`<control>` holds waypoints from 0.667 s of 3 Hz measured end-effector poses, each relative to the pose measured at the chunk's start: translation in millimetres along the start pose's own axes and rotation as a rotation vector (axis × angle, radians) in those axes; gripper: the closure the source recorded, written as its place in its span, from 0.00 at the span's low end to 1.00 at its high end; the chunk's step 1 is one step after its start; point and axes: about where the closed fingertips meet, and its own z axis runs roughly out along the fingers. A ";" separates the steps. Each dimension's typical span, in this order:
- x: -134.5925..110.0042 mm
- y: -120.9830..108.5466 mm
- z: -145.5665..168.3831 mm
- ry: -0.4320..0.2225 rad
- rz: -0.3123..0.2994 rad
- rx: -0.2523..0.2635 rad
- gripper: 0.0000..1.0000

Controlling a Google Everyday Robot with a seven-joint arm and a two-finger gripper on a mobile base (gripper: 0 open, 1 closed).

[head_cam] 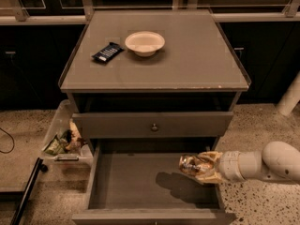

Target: Place orange can into middle drawer

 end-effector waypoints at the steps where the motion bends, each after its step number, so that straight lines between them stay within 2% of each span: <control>1: 15.3 -13.2 34.8 -0.018 0.034 0.014 1.00; 2: 33.1 -35.4 76.0 -0.011 0.041 0.041 1.00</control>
Offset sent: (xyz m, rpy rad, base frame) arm 0.0980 0.0250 -0.1092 0.0098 -0.0266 -0.0927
